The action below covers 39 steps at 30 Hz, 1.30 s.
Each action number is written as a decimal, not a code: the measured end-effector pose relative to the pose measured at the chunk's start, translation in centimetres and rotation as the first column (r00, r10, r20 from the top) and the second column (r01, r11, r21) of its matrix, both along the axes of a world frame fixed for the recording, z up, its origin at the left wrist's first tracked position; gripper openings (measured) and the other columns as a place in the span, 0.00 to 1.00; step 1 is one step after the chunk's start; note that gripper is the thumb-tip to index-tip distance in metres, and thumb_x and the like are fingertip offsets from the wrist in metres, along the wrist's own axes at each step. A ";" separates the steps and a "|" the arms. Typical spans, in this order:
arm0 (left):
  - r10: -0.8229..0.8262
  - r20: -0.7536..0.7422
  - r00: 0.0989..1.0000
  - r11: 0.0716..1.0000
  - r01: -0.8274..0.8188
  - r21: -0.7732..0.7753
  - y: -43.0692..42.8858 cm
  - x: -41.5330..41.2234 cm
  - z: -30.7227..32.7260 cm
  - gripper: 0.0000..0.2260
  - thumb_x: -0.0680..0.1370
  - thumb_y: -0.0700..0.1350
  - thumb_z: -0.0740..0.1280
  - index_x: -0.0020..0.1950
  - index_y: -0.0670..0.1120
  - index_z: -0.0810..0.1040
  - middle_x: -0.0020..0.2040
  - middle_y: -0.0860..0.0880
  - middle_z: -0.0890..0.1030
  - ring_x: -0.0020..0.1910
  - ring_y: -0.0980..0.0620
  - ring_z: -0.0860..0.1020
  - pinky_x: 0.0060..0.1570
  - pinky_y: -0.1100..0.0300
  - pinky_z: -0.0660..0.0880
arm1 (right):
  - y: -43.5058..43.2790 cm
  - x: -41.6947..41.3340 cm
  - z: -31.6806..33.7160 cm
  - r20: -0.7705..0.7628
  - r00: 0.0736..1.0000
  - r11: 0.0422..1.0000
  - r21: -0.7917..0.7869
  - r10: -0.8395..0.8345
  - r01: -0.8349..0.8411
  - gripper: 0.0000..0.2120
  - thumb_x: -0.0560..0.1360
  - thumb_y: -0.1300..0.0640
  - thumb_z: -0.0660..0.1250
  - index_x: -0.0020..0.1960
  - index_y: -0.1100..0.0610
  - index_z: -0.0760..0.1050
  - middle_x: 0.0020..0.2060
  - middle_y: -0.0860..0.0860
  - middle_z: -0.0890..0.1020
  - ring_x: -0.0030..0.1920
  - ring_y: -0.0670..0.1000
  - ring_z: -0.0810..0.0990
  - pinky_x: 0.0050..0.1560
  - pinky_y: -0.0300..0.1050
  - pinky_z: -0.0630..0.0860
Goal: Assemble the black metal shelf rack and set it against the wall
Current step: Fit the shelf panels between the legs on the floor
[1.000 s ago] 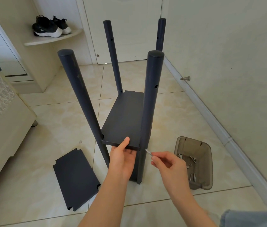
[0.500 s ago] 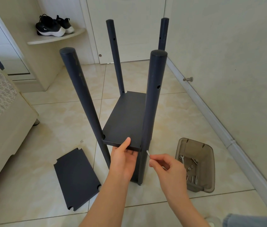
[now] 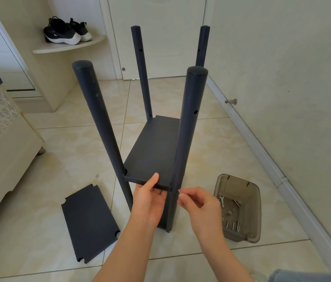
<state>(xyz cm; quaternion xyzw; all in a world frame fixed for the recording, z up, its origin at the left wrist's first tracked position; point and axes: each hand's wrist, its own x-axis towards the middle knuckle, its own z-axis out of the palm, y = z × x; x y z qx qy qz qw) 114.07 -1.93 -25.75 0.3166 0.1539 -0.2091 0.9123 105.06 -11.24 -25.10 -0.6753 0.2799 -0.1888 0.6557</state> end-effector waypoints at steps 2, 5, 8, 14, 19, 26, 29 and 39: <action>0.009 -0.001 1.000 1.000 -0.009 -0.010 -0.1 0.0 0.0 0.16 0.77 0.34 0.68 0.63 0.47 0.78 0.53 0.46 0.86 0.50 0.46 0.86 0.40 0.53 0.83 | 0.0 0.1 -0.2 0.003 1.000 0.998 0.066 -0.008 0.008 0.12 0.75 0.67 0.70 0.41 0.52 0.84 0.38 0.50 0.86 0.42 0.50 0.86 0.53 0.53 0.82; 0.007 -0.022 1.000 1.000 -0.007 -0.009 -0.8 -0.3 0.1 0.15 0.78 0.34 0.67 0.62 0.47 0.78 0.52 0.46 0.87 0.49 0.47 0.86 0.40 0.53 0.83 | -0.6 0.1 -0.4 -0.002 1.000 0.997 0.079 -0.024 0.024 0.11 0.75 0.67 0.70 0.41 0.52 0.84 0.39 0.49 0.86 0.42 0.49 0.86 0.53 0.51 0.82; 0.000 -0.014 1.000 1.000 0.000 -0.011 -0.9 -0.4 0.4 0.14 0.79 0.34 0.66 0.62 0.47 0.78 0.52 0.46 0.87 0.49 0.47 0.86 0.44 0.52 0.82 | -0.7 0.1 -0.4 0.002 1.000 0.998 0.053 -0.031 0.031 0.10 0.75 0.67 0.70 0.43 0.53 0.83 0.38 0.48 0.86 0.42 0.49 0.86 0.52 0.50 0.81; 0.007 -0.010 1.000 1.000 -0.007 -0.014 -0.8 -0.4 0.7 0.15 0.79 0.33 0.66 0.63 0.47 0.77 0.54 0.45 0.86 0.50 0.46 0.86 0.48 0.51 0.81 | -0.7 0.2 0.1 0.028 0.998 0.996 0.071 -0.048 0.046 0.05 0.74 0.65 0.72 0.44 0.57 0.81 0.36 0.50 0.86 0.39 0.50 0.86 0.43 0.40 0.82; 0.008 -0.027 1.000 1.000 -0.009 -0.008 -0.6 -0.3 0.5 0.17 0.77 0.34 0.68 0.64 0.47 0.77 0.54 0.45 0.86 0.51 0.46 0.86 0.45 0.51 0.82 | -0.8 -0.1 0.3 -0.022 1.000 0.994 -0.104 -0.022 0.019 0.05 0.73 0.61 0.74 0.41 0.53 0.80 0.35 0.45 0.85 0.37 0.45 0.85 0.43 0.38 0.79; 0.016 -0.036 0.999 1.000 -0.015 0.009 -0.6 -0.1 0.5 0.15 0.78 0.34 0.68 0.62 0.47 0.78 0.55 0.46 0.86 0.51 0.46 0.86 0.51 0.50 0.81 | -0.8 0.0 0.9 -0.029 0.998 0.893 -0.445 0.060 -0.067 0.16 0.73 0.61 0.74 0.38 0.41 0.76 0.34 0.38 0.81 0.41 0.37 0.80 0.42 0.26 0.72; 0.010 -0.027 1.000 1.000 -0.010 0.004 -0.6 -0.2 0.6 0.15 0.78 0.34 0.67 0.62 0.47 0.78 0.54 0.46 0.86 0.50 0.46 0.86 0.51 0.50 0.80 | -1.1 0.1 0.9 -0.038 0.997 0.896 -0.437 0.066 -0.076 0.15 0.73 0.61 0.74 0.39 0.41 0.77 0.32 0.40 0.82 0.39 0.38 0.81 0.41 0.26 0.73; 0.008 -0.024 1.000 1.000 -0.008 -0.005 -0.7 -0.3 0.6 0.15 0.78 0.33 0.67 0.63 0.46 0.77 0.53 0.45 0.86 0.50 0.46 0.86 0.53 0.49 0.80 | -1.8 0.6 0.2 -0.017 0.999 0.980 -0.195 0.035 -0.038 0.05 0.71 0.59 0.76 0.39 0.53 0.81 0.33 0.46 0.84 0.35 0.46 0.84 0.44 0.48 0.82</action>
